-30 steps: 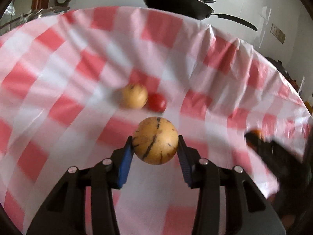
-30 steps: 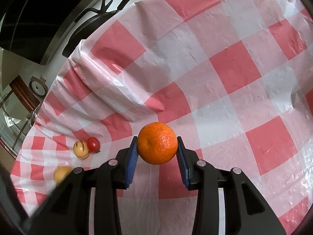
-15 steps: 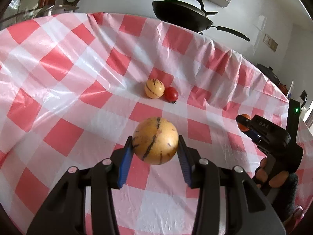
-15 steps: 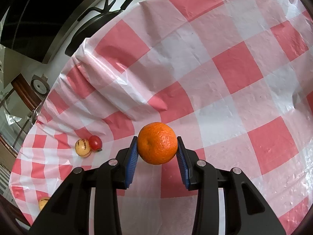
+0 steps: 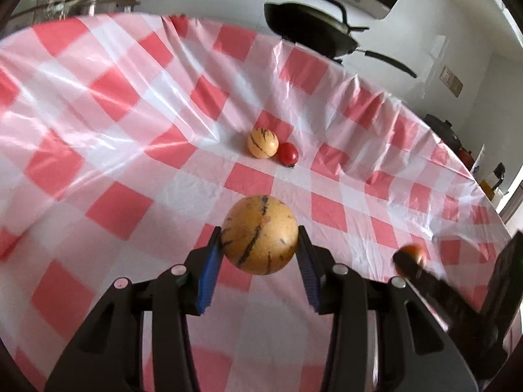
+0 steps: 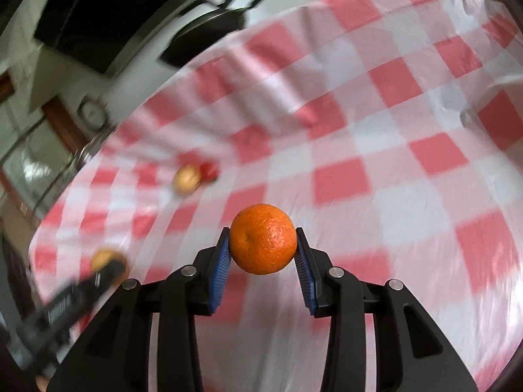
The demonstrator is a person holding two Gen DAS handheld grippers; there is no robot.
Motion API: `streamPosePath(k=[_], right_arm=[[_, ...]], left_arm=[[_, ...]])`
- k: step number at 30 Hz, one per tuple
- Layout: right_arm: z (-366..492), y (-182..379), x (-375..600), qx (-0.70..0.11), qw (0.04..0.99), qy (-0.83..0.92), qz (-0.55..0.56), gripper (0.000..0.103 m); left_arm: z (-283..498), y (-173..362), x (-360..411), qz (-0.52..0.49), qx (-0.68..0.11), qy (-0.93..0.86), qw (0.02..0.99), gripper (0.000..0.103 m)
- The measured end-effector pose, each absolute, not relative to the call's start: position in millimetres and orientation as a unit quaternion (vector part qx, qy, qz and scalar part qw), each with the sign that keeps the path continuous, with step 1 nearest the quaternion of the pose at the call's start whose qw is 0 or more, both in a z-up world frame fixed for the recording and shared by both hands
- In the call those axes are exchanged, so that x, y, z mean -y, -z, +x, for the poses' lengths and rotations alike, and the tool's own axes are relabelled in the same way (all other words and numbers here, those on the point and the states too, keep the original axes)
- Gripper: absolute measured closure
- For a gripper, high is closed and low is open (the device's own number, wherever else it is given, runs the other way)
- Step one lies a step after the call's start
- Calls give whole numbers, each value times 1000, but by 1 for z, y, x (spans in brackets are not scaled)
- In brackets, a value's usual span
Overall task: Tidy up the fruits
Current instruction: 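Carry the orange and pepino melon to the white box and release both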
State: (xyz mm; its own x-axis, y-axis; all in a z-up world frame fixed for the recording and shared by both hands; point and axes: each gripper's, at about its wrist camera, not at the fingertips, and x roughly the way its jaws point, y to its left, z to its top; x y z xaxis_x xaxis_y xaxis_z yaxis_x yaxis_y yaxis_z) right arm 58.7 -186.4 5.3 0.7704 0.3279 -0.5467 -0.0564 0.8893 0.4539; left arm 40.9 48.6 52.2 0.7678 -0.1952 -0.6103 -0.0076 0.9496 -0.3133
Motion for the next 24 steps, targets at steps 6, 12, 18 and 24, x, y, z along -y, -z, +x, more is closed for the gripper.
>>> streamPosePath(k=[6, 12, 18, 24], right_arm=[[0, -13, 136, -328, 914, -166, 175, 65], [-49, -15, 92, -341, 900, -231, 144, 65], [-88, -14, 45, -349, 887, -289, 89, 65], [-121, -13, -1, -357, 866, -349, 33, 65]], left_arm=[[-25, -54, -80, -167, -328, 36, 929, 59], [-88, -55, -115, -134, -323, 14, 937, 59], [-150, -49, -164, -119, -325, -13, 938, 59], [-198, -44, -205, -106, -323, -41, 939, 59]])
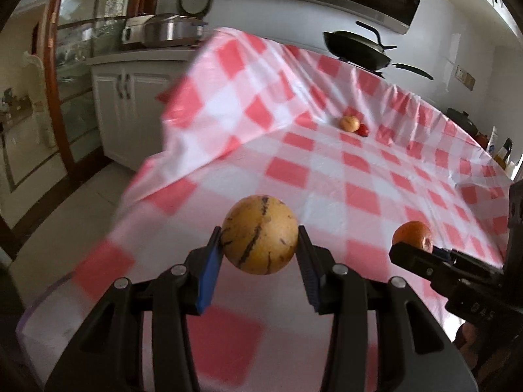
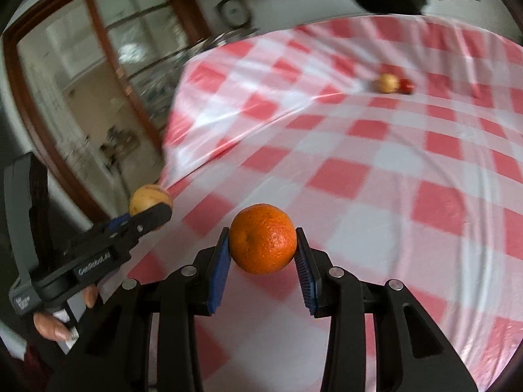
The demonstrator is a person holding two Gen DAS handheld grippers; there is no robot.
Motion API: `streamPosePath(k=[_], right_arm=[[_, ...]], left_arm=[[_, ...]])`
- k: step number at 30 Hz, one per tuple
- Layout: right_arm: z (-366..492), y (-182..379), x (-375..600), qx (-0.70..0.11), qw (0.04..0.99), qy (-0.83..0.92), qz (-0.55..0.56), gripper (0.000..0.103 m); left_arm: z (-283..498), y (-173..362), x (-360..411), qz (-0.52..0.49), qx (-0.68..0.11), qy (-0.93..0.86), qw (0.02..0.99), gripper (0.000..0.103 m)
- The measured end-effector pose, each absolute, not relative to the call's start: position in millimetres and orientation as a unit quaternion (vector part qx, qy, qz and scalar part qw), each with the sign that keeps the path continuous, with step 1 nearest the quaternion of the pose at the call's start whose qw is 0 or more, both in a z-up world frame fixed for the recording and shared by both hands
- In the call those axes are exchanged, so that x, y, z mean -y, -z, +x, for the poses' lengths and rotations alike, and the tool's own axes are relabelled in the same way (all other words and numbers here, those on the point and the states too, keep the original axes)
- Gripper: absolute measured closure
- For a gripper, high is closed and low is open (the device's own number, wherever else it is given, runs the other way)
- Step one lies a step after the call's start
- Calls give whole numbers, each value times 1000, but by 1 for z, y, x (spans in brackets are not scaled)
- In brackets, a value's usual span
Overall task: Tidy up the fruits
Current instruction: 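Carry the orange and pepino melon to the white box and release both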
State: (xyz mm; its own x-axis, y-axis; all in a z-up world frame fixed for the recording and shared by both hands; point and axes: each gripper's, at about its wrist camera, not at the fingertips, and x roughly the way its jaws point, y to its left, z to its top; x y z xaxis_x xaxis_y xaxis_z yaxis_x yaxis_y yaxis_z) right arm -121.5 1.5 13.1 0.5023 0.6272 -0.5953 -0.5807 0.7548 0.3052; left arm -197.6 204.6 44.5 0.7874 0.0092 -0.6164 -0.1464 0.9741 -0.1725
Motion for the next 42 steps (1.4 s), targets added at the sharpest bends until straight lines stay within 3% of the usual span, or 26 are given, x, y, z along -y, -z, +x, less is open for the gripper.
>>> streamPosePath(k=[15, 21, 28, 34, 42], right_arm=[[-225, 6, -110, -355, 772, -513, -123, 65], [-267, 30, -157, -373, 706, -575, -183, 65], [-286, 95, -220, -418, 675, -532, -294, 65], [-300, 130, -265, -411, 660, -501, -379, 65], [-259, 159, -280, -470, 654, -468, -365, 65]], left_arm=[[-314, -33, -327, -99, -320, -177, 925, 59], [-329, 17, -368, -110, -413, -200, 881, 59], [-345, 91, -358, -116, -523, -174, 826, 59], [-354, 128, -364, -146, -564, -184, 792, 59], [-351, 145, -378, -172, -581, -214, 766, 59]])
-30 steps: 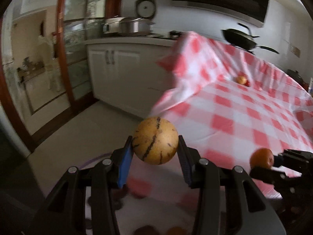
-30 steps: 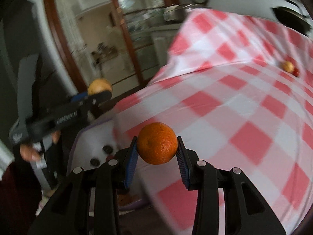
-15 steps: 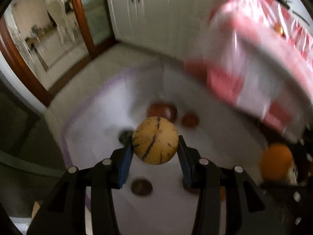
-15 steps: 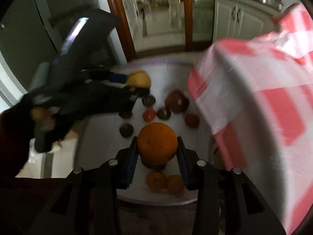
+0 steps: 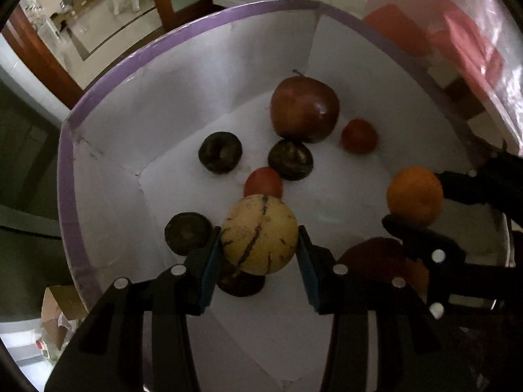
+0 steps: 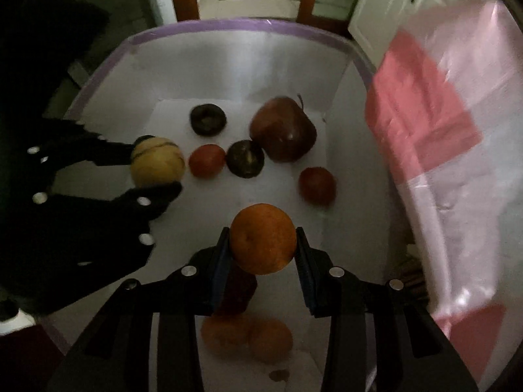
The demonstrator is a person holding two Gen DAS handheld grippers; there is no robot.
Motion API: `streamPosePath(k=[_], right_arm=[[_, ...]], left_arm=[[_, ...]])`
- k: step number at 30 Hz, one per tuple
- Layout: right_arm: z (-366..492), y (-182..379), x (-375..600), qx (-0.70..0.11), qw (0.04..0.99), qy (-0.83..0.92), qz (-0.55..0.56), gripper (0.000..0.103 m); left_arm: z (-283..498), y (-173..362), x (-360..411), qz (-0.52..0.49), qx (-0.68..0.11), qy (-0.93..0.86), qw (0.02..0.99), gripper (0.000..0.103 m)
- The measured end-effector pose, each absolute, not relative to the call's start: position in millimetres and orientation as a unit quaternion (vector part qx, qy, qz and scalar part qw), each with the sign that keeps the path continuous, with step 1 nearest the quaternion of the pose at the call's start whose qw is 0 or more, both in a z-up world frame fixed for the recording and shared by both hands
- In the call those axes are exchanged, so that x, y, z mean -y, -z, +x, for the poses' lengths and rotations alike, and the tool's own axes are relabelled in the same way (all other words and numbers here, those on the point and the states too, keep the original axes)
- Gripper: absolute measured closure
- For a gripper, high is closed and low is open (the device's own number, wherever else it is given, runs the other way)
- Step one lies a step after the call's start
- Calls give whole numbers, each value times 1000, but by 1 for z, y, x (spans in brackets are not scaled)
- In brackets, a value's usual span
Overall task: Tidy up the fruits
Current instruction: 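Carry the orange and pepino melon to the white box and release both, then move both open grippers back over the last two fruits on the table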
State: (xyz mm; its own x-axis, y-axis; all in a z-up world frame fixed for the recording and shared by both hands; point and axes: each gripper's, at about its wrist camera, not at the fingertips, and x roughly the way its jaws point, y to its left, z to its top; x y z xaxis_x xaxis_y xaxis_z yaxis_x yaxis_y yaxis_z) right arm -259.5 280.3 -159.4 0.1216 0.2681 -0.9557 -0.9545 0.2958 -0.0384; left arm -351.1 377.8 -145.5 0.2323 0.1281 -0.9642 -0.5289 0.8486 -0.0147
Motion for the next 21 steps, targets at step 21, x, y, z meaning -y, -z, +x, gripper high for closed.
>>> streamPosePath(k=[21], right_arm=[[-272, 128, -257, -427, 669, -496, -352, 39]], left_arm=[[-343, 124, -381, -149, -556, -253, 777, 26]])
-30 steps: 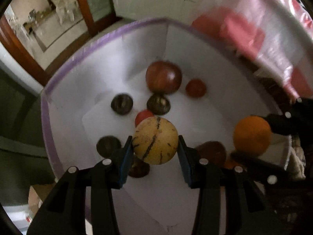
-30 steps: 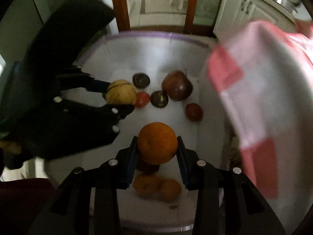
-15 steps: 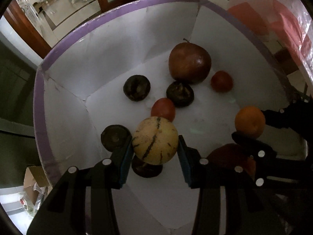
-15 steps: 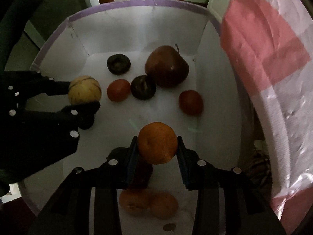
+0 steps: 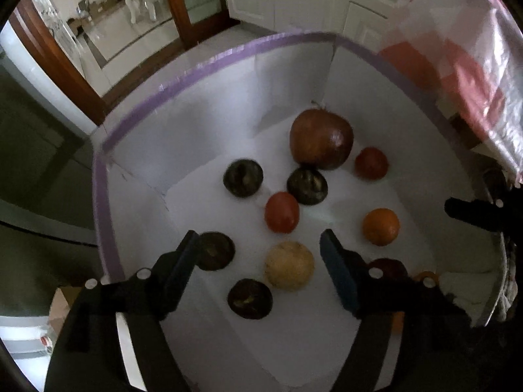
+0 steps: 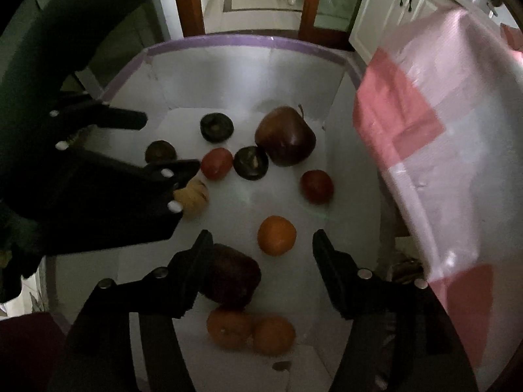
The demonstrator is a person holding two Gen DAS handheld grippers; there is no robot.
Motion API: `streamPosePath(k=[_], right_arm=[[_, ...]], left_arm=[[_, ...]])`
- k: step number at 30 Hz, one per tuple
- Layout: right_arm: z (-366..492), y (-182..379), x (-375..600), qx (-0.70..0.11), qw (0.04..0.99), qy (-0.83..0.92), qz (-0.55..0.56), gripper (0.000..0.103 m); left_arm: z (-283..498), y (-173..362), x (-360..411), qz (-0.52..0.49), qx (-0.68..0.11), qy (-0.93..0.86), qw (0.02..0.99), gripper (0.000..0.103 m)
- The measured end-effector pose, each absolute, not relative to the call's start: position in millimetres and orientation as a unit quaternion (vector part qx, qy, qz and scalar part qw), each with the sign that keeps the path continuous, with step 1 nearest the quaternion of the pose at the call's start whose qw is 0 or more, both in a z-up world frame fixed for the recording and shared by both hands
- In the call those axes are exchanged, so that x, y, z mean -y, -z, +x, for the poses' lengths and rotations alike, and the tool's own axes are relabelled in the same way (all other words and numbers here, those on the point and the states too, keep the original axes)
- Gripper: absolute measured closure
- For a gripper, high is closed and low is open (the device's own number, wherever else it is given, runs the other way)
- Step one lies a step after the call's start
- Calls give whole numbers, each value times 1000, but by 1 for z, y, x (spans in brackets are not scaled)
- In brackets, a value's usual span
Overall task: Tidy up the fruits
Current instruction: 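Move both open grippers back over the last two fruits on the table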
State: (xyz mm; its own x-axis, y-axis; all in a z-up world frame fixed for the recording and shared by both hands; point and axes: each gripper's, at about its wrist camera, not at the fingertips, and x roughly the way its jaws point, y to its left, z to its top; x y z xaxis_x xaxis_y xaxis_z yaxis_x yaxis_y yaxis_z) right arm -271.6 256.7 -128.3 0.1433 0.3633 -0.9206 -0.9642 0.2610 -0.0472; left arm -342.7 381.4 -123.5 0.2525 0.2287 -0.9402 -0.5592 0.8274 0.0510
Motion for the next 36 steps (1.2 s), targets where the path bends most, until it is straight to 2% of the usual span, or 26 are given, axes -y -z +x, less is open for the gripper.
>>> streamPosePath(k=[6, 11, 18, 22, 28, 36], right_arm=[[-285, 78, -233, -394, 670, -544, -315, 38], [-294, 16, -193, -338, 686, -587, -266, 30], [-251, -54, -104, -269, 786, -527, -181, 19], [-214, -67, -47, -260, 839, -460, -131, 16], [-138, -61, 45, -270, 899, -339, -55, 16], [-46, -50, 150, -289, 935, -206, 21, 16]], left_arm=[[-346, 88, -379, -125, -516, -272, 802, 21], [-334, 47, -374, -102, -465, -285, 832, 12], [-301, -27, -321, -76, -364, -235, 898, 2], [-271, -59, -268, -44, -325, -155, 932, 2], [-182, -98, -170, -39, -292, -31, 955, 2], [-3, -87, -77, -63, -306, -33, 949, 2]])
